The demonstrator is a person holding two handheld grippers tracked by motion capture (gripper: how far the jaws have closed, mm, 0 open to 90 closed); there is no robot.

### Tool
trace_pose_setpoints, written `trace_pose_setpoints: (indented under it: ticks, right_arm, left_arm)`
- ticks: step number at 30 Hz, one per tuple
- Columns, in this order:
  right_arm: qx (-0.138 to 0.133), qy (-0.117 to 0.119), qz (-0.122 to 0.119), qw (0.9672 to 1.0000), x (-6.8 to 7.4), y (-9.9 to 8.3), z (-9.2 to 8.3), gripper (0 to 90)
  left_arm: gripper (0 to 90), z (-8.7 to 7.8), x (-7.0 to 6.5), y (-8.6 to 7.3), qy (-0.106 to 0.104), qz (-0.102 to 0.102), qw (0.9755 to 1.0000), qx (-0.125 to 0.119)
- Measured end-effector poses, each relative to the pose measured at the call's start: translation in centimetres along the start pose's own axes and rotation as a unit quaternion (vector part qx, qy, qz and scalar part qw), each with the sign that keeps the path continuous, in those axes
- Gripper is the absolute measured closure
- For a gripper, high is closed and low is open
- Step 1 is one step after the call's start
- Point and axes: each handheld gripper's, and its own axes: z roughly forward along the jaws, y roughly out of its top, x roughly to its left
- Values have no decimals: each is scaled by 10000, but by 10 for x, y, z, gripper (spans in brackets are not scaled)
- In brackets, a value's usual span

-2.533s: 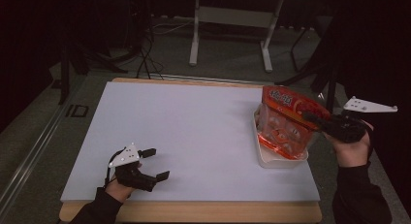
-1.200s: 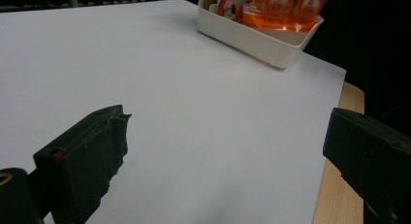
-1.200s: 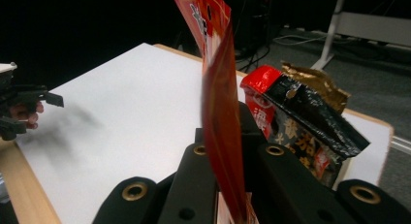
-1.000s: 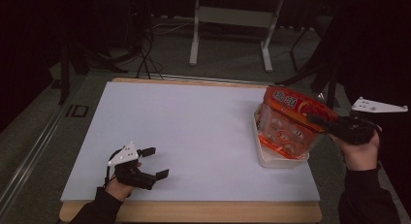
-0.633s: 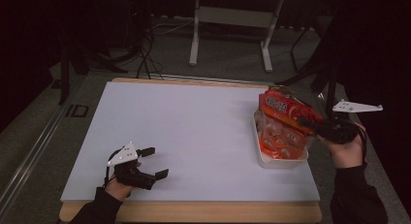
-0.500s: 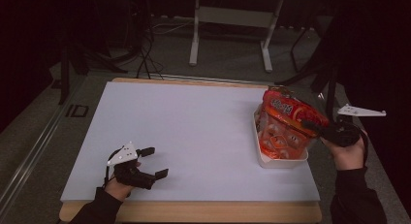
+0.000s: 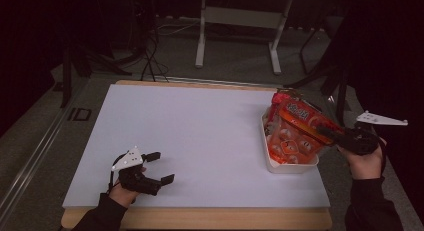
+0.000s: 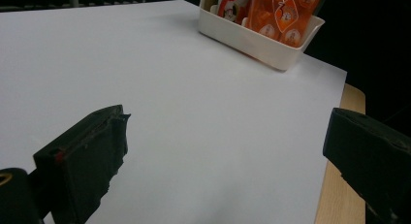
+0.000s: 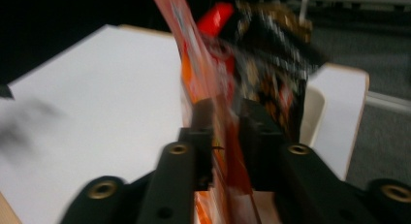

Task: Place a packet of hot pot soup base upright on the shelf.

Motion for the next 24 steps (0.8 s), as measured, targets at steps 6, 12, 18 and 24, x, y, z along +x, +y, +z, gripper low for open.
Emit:
trace_pose_setpoints:
  ticks: [6,12,18,24]
  right_arm:
    - [-349,-88,-390,9986,21,22,-12,542]
    - [-681,-156,-606,9957,45,45,-16,383]
    - [-957,73,-713,9928,68,57,-12,268]
    - [-1019,298,-756,9915,83,64,-2,162]
  left_arm:
    - [23,1,-1,-1,-10,9,10000,26]
    - [23,0,-1,0,-1,-9,10000,-1]
    - [23,1,-1,-1,-8,16,10000,19]
    - [23,0,-1,0,-3,28,10000,15]
